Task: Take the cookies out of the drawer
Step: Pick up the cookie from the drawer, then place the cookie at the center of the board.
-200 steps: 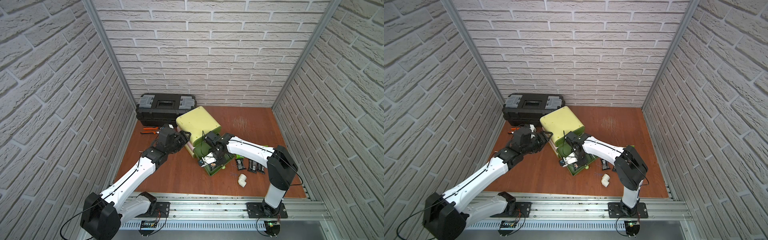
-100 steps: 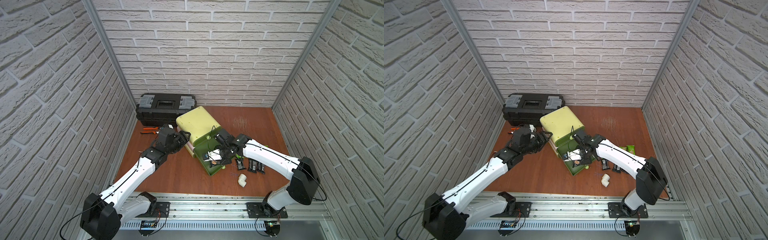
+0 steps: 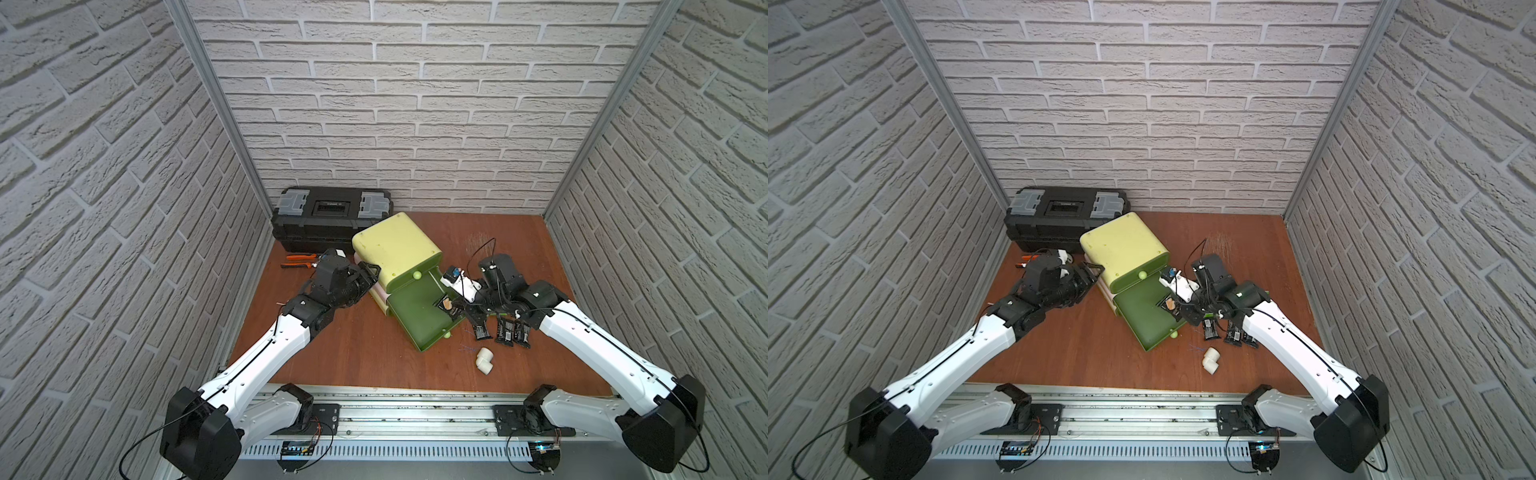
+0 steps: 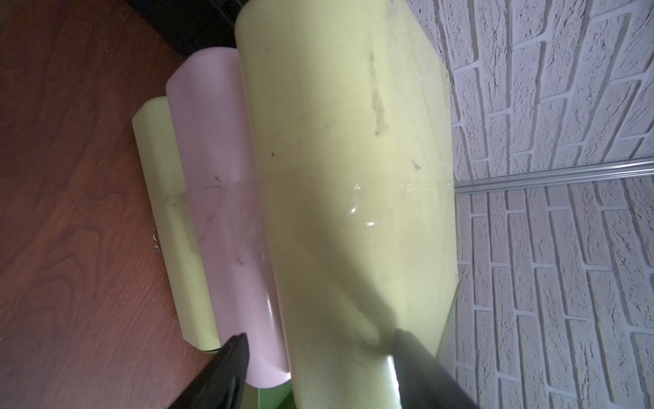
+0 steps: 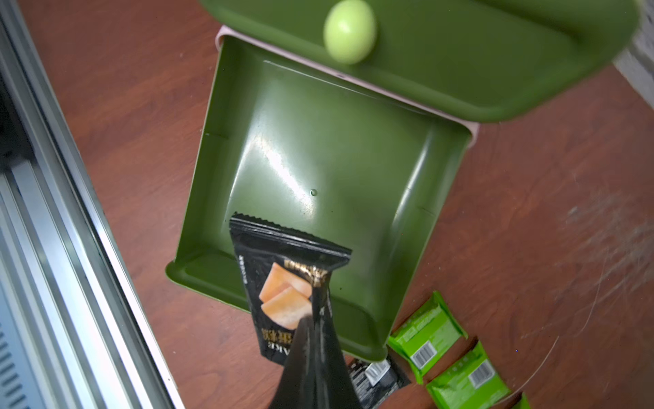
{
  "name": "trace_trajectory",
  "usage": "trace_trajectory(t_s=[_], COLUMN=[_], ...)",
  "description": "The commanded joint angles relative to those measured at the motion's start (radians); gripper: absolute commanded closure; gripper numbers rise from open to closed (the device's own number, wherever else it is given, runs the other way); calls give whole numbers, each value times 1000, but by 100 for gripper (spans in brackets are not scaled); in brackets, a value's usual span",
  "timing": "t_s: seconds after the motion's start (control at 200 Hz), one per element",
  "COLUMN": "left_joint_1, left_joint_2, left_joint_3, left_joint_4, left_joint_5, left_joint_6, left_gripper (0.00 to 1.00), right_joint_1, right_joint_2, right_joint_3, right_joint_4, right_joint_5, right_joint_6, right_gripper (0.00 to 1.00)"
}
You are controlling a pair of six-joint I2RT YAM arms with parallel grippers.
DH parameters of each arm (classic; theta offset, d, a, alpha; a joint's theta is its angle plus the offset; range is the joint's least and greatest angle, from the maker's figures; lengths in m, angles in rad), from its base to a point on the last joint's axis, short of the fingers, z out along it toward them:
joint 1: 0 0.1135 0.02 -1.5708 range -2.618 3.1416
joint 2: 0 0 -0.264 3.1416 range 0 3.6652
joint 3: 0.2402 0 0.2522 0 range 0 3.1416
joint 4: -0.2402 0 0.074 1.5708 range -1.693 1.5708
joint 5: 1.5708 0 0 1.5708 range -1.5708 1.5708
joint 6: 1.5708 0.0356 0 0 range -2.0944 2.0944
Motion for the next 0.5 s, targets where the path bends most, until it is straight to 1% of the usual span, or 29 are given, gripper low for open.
trace_trajectory(t_s=[0.0, 0.11, 0.195, 0.265, 0.365, 0.495], left_joint_1=[8, 7, 8, 7, 8, 8], left_joint_2=[11, 18, 19, 19, 22, 24], left_joint_3=[-21, -16, -14, -16, -19, -16], left_joint_4=[-72, -70, -71, -71, -67, -72], left_joint_5=[-17, -12, -9, -10, -8, -6], left_joint_6=[23, 25, 26, 25, 24, 27], left_gripper=[31, 31, 31, 31, 31, 31], right_joint_1=[-54, -148, -235, -299, -382, -475], right_joint_2=[-42, -21, 51, 128, 244, 425], right_joint_3=[-24, -12, 33, 66, 110, 226], right_joint_4=[20, -8, -61, -85, -74, -80], right_joint_5=[51, 72, 63, 48, -9, -46], right_joint_6=[252, 359, 416, 440, 440, 431], right_gripper=[98, 98, 98, 98, 98, 98])
